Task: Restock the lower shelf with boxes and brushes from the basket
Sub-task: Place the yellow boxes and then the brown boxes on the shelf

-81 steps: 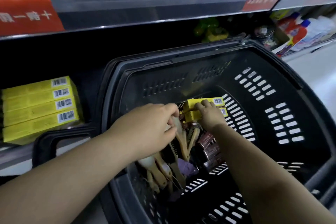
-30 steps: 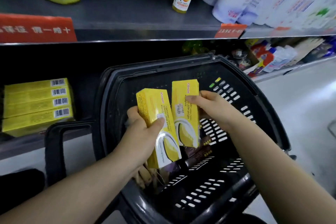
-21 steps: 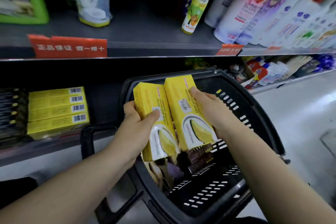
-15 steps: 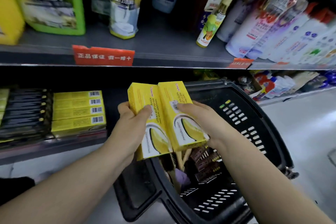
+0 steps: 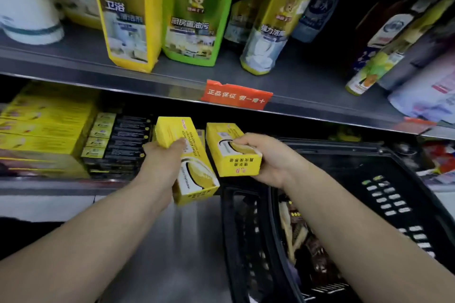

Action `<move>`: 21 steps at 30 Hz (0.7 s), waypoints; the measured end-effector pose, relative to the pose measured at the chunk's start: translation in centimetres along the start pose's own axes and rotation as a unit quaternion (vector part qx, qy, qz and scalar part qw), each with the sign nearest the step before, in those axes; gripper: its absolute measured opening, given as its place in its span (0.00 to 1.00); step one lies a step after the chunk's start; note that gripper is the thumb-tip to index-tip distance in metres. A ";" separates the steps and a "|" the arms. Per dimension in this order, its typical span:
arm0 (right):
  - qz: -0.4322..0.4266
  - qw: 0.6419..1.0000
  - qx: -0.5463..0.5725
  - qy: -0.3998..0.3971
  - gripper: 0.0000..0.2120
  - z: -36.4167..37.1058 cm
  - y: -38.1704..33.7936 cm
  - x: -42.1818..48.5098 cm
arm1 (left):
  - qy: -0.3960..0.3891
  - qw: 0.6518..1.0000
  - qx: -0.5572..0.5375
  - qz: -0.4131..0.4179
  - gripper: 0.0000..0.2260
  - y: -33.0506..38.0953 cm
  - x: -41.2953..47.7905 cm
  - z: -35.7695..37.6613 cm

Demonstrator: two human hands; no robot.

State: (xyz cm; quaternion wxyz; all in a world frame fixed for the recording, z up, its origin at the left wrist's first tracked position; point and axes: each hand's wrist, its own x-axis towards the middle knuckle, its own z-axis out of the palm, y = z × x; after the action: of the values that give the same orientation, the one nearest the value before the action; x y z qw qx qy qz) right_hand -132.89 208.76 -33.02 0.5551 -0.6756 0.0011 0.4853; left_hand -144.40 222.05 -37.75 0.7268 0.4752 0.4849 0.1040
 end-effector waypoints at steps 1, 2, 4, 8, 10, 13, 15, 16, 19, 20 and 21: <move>-0.003 1.000 -0.022 0.011 0.06 0.6 -0.5 1.3 | 0.018 1.000 -0.004 -0.002 0.23 -0.1 0.8 -0.1; -0.008 0.998 -0.055 0.023 0.05 1.0 -0.9 2.8 | 0.037 0.999 -0.007 0.000 0.22 -0.4 1.5 -0.3; -0.022 0.988 -0.146 0.050 0.09 2.2 -1.6 5.7 | 0.079 0.997 -0.004 0.007 0.20 -1.2 2.7 -0.8; -0.063 0.840 -0.525 0.124 0.26 3.8 -2.2 12.2 | 0.165 0.986 0.016 0.031 0.15 -2.3 4.0 -1.6; -0.072 0.760 -0.636 0.115 0.26 4.0 -2.0 15.0 | 0.193 0.981 -0.007 0.033 0.17 -2.9 4.4 -1.2; -0.100 0.729 -0.659 0.156 0.20 3.7 -1.1 19.6 | 0.193 0.979 -0.047 0.052 0.21 -4.1 4.6 -0.1; -0.102 0.746 -0.635 0.173 0.17 3.5 -0.7 22.1 | 0.171 0.981 -0.049 0.083 0.23 -4.8 4.9 0.6; -0.101 0.755 -0.629 0.159 0.17 3.6 -0.6 23.1 | 0.164 0.981 -0.046 0.091 0.23 -4.9 5.2 0.7; -0.140 0.772 -0.615 0.078 0.20 4.3 -0.1 25.3 | 0.176 0.979 -0.060 0.088 0.21 -5.1 6.3 0.9; -0.139 0.778 -0.611 0.050 0.22 4.6 0.3 26.0 | 0.183 0.977 -0.069 0.084 0.19 -5.1 6.5 0.9; -0.129 0.774 -0.619 0.032 0.23 4.8 0.8 26.6 | 0.188 0.976 -0.078 0.080 0.17 -5.1 6.6 1.0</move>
State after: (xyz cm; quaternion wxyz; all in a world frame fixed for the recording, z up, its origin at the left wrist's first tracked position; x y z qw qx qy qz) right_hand -122.40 226.35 -50.61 0.0744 -0.8824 -0.3685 0.2830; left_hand -141.79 222.80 -45.76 0.6464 0.4265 0.5639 0.2867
